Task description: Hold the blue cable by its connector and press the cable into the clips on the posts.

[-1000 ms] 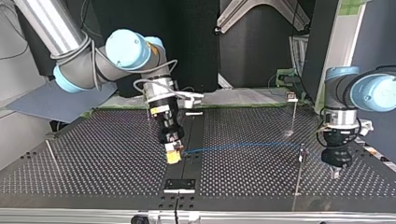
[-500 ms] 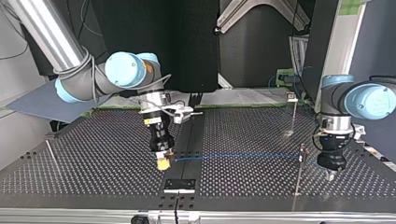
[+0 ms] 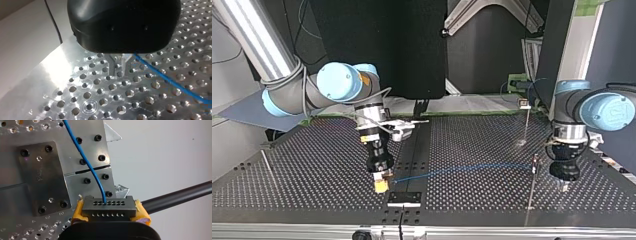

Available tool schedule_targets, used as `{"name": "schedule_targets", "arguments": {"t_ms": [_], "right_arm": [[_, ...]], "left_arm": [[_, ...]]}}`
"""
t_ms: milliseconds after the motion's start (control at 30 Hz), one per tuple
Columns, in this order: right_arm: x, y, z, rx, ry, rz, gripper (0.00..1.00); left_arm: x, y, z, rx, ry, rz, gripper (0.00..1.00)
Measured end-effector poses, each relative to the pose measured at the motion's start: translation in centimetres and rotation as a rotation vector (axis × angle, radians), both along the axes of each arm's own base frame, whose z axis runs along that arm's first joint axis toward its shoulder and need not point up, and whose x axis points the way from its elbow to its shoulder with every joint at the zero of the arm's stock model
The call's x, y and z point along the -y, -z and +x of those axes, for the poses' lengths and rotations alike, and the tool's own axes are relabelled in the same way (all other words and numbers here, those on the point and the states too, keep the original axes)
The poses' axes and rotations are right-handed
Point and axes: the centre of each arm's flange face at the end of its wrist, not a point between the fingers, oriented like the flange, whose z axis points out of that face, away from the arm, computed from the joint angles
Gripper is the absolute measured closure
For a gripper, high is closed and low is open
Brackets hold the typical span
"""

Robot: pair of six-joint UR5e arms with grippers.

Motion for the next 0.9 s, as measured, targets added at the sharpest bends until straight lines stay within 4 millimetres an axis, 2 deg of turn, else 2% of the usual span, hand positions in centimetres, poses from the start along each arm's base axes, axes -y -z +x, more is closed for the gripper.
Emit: {"name": "schedule_targets", "arguments": {"t_ms": [67,100,133,167,200,233,267,533,900], "right_arm": [[0.0,0.1,0.0,-0.003,-0.001,0.001,1.0],[0.0,0.1,0.0,-0.004,0.0,0.002,1.0],[0.0,0.2,0.0,-0.006,0.0,0.003,1.0],[0.0,0.2,0.0,-0.007,0.0,0.004,1.0],[0.0,0.2,0.0,-0.009,-0.001,0.005,1.0],[-0.1,0.3,0.1,-0.012,-0.001,0.006,1.0],[-0.1,0.3,0.1,-0.014,-0.001,0.007,1.0],[-0.2,0.7,0.2,-0.027,-0.004,0.013,1.0],[-0.4,0.9,0.4,-0.033,-0.008,0.018,1.0]], "left_arm": [[0.2,-0.1,-0.2,-0.006,-0.002,0.015,0.5],[0.2,-0.2,-0.3,-0.009,-0.004,0.022,0.41],[0.2,-0.3,-0.4,-0.011,-0.005,0.024,0.41],[0.3,-0.3,-0.5,-0.014,-0.006,0.023,0.29],[0.3,-0.4,-0.6,-0.017,-0.006,0.021,0.11],[0.3,-0.5,-0.7,-0.019,-0.008,0.02,0.11],[0.3,-0.7,-0.8,-0.02,-0.012,0.02,0.0],[0.8,-2.4,-2.8,-0.047,-0.071,0.048,0.0],[3.2,0.0,-5.0,-0.175,-0.008,0.124,0.0]]}}
